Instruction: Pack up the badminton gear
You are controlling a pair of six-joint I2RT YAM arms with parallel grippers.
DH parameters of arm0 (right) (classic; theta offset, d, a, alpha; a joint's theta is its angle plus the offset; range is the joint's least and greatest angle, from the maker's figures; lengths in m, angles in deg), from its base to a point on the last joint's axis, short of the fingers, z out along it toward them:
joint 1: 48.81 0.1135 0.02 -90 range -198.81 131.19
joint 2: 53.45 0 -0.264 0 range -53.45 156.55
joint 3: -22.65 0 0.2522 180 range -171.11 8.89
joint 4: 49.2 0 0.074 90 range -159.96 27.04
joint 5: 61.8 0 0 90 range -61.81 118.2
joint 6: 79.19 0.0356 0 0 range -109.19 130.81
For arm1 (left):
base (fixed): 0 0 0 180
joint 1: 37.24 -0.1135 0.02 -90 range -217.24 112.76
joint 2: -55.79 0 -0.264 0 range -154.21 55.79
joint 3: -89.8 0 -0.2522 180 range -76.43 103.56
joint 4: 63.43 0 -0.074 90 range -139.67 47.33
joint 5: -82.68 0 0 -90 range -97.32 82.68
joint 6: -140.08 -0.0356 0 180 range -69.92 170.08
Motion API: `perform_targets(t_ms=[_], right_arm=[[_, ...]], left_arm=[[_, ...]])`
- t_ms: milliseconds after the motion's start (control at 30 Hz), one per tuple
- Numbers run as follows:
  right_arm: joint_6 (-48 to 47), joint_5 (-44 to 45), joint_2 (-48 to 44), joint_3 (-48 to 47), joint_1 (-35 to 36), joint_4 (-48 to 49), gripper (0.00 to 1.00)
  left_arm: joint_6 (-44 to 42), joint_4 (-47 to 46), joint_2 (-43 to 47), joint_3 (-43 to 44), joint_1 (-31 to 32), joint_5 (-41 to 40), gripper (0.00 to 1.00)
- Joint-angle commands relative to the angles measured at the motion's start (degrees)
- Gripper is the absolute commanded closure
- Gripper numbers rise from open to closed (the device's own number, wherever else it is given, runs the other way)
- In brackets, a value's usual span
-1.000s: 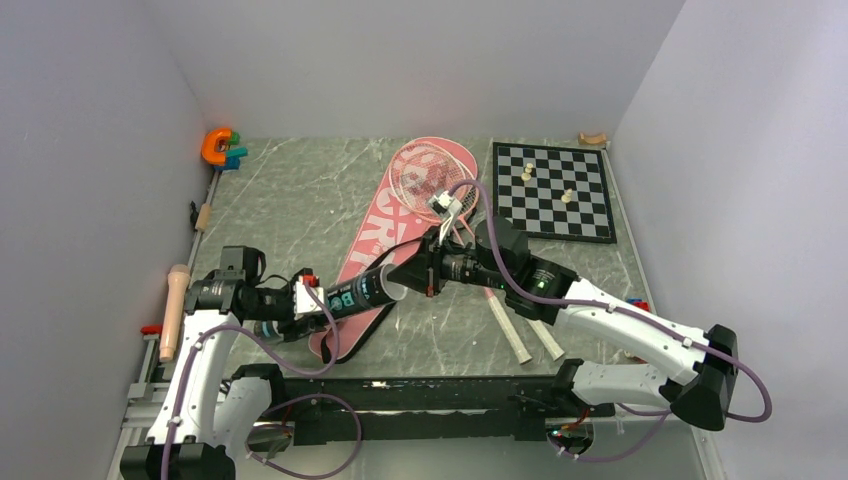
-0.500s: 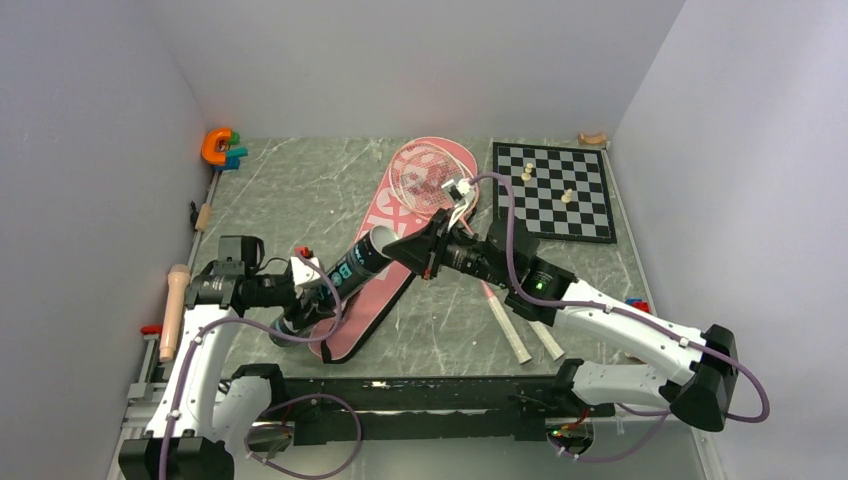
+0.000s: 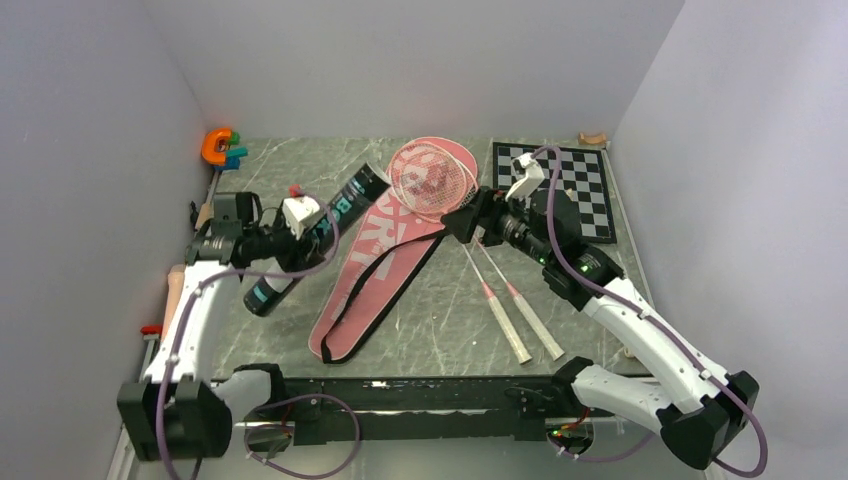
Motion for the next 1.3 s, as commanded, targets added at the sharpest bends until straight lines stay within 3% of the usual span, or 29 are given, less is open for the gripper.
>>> perform_targets(t_ms=[0, 233, 533, 600, 667, 733, 833, 867, 1033, 1133, 1200, 1267], right_arm=[[-1.9, 1.5, -0.7, -4.1, -2.6, -8.3, 0.13], [-0.4, 1.8, 0.1, -1.3, -6.0, -11.5, 0.07], [-0.1, 2.8, 1.2, 3.8, -7.5, -11.4, 0.05], [-0.7, 3.5, 2.4, 4.1, -7.7, -11.7, 0.04], [-1.2, 4.3, 3.8, 4.1, -8.0, -12.0, 0.02], [-1.9, 4.6, 5.7, 3.6, -8.5, -12.3, 0.01], [-2.9, 5.2, 8.6, 2.3, -8.9, -12.8, 0.00], [-3.2, 5.2, 9.5, 1.6, -9.1, -12.9, 0.00], [-4.2, 5.0, 13.6, -1.6, -9.8, -13.8, 0.00], [-4.4, 5.6, 14.9, -2.9, -10.2, -14.2, 0.00], [-4.3, 5.7, 15.8, -3.6, -10.5, -14.1, 0.00], [-4.6, 6.0, 17.3, -4.4, -10.8, -13.9, 0.00]], left_arm=[[8.5, -5.8, -10.3, 6.0, -2.3, -16.6, 0.85], [13.1, -3.2, -29.0, 15.7, -3.8, -33.2, 0.85], [15.9, -8.9, -39.6, 15.7, -4.1, -39.5, 0.80], [16.2, -9.3, -40.9, 15.6, -4.1, -39.7, 0.69], [16.5, -9.2, -41.8, 15.5, -4.1, -39.9, 0.47], [16.9, -9.4, -41.2, 15.0, -4.1, -40.2, 0.36], [16.1, -9.3, -38.2, 14.1, -4.1, -40.3, 0.08], [15.4, -9.0, -36.5, 13.8, -4.0, -40.1, 0.01], [14.9, -2.8, -26.1, 15.9, -3.8, -36.7, 0.01], [13.8, 3.8, -16.8, 19.6, -3.4, -24.9, 0.01], [13.8, 3.4, -12.8, 16.0, -3.2, -15.6, 0.01], [10.3, 9.2, -16.1, 16.7, 1.4, -11.2, 0.00]])
